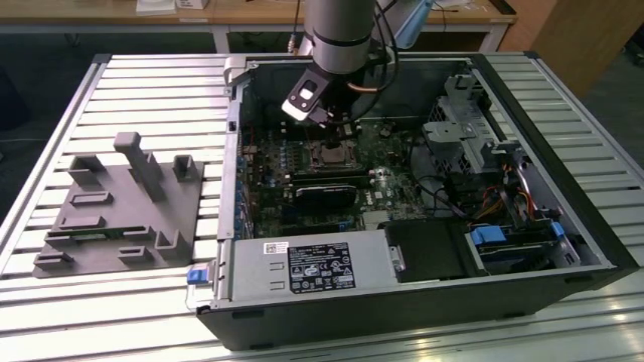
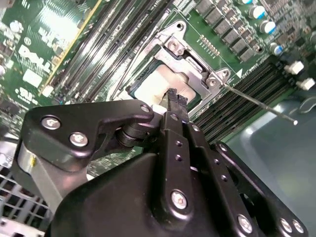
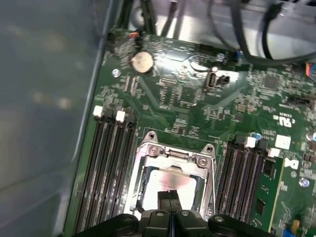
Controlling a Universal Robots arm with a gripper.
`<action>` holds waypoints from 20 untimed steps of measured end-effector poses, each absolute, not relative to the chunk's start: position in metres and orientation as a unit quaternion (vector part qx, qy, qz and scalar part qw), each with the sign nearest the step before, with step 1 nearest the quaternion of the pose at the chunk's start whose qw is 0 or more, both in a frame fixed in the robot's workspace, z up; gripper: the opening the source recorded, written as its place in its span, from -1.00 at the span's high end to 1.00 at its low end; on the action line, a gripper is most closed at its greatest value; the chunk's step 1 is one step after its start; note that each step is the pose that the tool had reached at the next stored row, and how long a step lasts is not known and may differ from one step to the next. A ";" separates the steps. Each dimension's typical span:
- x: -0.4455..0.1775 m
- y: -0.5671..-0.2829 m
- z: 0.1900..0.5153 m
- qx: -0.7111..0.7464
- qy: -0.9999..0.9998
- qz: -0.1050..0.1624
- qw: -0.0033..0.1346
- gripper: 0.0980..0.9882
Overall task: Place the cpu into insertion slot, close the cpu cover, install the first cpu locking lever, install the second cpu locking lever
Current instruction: 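Close the cpu cover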
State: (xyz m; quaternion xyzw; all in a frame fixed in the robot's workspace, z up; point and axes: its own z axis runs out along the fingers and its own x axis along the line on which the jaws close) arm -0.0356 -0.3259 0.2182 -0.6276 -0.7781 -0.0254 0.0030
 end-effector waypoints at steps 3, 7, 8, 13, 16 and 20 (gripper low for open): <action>-0.036 -0.326 0.218 -0.608 -0.794 -0.025 0.004 0.98; -0.036 -0.326 0.218 -0.581 -0.814 -0.025 0.004 0.98; -0.036 -0.326 0.218 -0.574 -0.819 -0.025 0.005 0.98; -0.036 -0.326 0.218 -0.537 -0.843 -0.025 0.006 0.98; -0.036 -0.326 0.218 -0.514 -0.857 -0.025 0.006 0.98; -0.036 -0.326 0.218 -0.482 -0.876 -0.024 0.007 0.98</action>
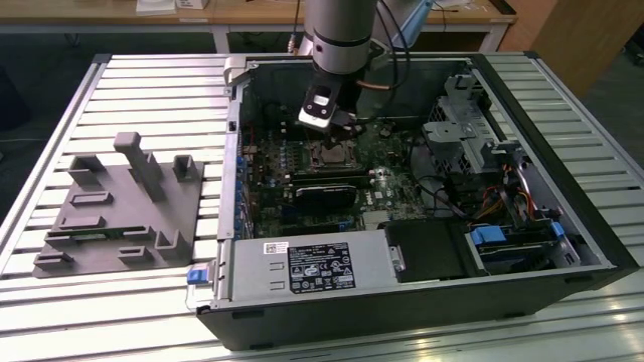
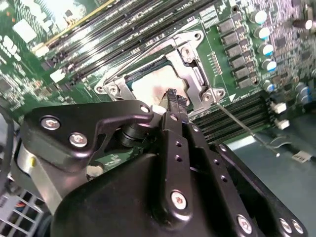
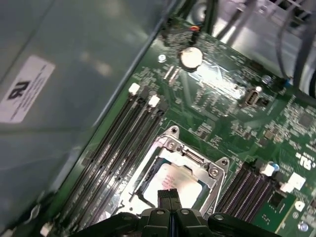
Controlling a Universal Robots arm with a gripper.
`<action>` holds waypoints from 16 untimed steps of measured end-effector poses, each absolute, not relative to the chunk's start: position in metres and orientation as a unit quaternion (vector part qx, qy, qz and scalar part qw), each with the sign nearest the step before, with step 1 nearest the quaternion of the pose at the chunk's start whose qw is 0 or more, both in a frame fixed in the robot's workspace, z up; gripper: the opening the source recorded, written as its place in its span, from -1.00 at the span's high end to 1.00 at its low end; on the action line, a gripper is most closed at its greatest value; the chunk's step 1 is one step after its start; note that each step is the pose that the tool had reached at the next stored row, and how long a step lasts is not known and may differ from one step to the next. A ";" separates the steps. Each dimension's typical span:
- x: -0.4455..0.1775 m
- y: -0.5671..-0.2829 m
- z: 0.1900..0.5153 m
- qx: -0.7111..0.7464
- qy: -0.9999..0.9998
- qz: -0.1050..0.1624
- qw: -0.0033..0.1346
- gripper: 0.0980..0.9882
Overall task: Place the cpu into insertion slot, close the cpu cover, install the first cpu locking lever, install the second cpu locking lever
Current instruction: 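Close the cpu cover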
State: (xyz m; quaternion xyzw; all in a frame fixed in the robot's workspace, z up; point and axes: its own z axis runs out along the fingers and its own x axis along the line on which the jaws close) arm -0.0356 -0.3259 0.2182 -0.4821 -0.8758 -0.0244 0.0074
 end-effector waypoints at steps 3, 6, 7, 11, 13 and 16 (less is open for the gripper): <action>-0.036 -0.326 0.218 -0.458 -0.889 -0.024 0.008 0.98; -0.036 -0.326 0.218 -0.434 -0.901 -0.024 0.009 0.98; -0.036 -0.326 0.218 -0.426 -0.905 -0.024 0.009 0.98; -0.036 -0.326 0.218 -0.393 -0.919 -0.024 0.010 0.98; -0.036 -0.326 0.218 -0.376 -0.926 -0.023 0.010 0.98; -0.036 -0.326 0.218 -0.351 -0.936 -0.023 0.011 0.98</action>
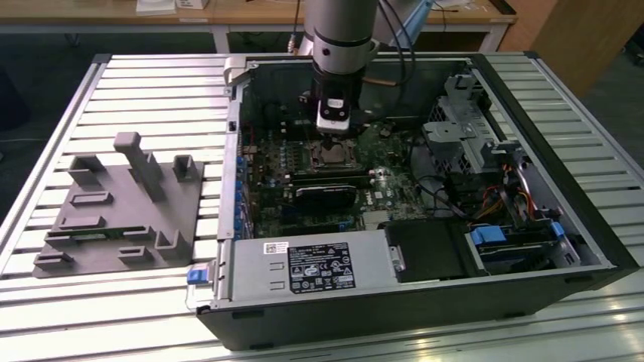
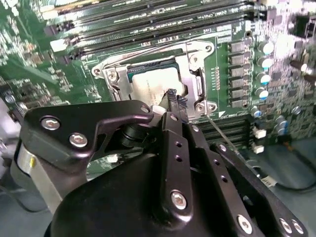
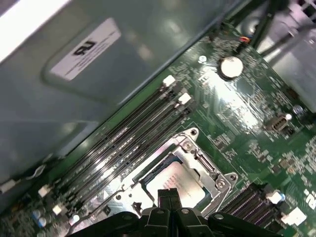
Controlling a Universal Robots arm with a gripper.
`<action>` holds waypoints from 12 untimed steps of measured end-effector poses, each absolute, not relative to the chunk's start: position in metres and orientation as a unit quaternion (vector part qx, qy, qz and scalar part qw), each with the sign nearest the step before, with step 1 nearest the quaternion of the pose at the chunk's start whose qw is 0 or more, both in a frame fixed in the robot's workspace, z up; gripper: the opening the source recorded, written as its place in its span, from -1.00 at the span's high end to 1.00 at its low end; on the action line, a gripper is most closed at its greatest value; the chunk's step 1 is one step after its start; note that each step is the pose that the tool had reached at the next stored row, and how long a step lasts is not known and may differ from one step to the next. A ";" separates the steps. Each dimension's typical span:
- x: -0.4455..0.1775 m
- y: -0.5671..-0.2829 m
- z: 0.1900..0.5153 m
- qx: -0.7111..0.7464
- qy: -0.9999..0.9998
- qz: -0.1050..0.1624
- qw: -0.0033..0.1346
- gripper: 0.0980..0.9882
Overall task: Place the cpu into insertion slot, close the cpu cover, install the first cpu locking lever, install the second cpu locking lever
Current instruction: 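Close the cpu cover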
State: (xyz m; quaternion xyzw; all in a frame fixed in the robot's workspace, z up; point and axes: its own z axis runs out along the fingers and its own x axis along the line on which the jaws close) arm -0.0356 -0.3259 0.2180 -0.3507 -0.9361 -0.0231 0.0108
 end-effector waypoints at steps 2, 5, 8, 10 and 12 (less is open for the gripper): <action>-0.036 -0.326 0.218 -0.334 -0.942 -0.023 0.011 0.98; -0.036 -0.326 0.218 -0.308 -0.951 -0.023 0.012 0.98; -0.036 -0.326 0.218 -0.283 -0.959 -0.022 0.012 0.98; -0.036 -0.326 0.218 -0.266 -0.964 -0.022 0.013 0.98; -0.036 -0.326 0.218 -0.249 -0.968 -0.022 0.013 0.98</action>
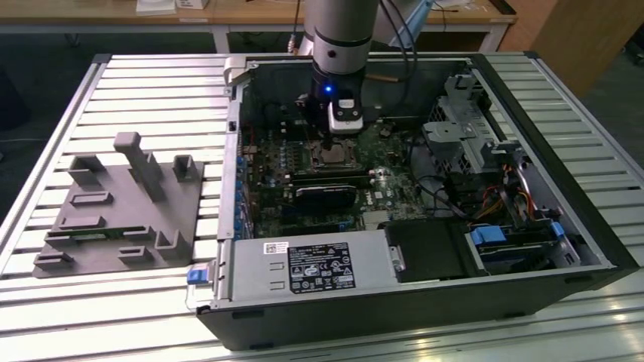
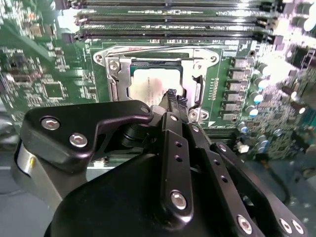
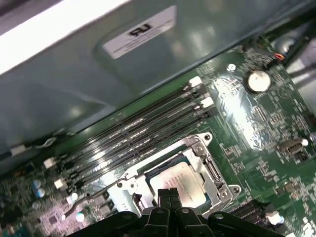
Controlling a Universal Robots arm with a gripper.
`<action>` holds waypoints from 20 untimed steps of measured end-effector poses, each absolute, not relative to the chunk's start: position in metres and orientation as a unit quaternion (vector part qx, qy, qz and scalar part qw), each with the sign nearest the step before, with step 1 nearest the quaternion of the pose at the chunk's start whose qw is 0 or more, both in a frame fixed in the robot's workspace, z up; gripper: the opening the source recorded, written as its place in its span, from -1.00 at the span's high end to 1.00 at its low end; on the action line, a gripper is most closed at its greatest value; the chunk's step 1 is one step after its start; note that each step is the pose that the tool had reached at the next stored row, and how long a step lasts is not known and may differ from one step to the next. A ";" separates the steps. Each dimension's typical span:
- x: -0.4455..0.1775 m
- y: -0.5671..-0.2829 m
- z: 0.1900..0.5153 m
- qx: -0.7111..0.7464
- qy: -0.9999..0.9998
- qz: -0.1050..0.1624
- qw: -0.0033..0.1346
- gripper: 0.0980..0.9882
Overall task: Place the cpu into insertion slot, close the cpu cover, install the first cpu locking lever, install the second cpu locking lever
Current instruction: 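Close the cpu cover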
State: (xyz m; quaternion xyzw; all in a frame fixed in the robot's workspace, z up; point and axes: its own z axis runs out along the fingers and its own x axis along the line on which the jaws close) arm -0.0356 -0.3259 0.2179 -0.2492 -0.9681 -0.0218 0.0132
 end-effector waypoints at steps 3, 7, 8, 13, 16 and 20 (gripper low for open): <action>-0.036 -0.326 0.218 -0.223 -0.975 -0.021 0.014 0.98; -0.036 -0.326 0.218 -0.187 -0.982 -0.021 0.015 0.98; -0.036 -0.326 0.218 -0.178 -0.984 -0.021 0.015 0.98; -0.036 -0.326 0.218 -0.133 -0.991 -0.020 0.016 0.98; -0.036 -0.326 0.218 -0.109 -0.994 -0.020 0.016 0.98; -0.036 -0.326 0.218 -0.091 -0.996 -0.020 0.012 0.98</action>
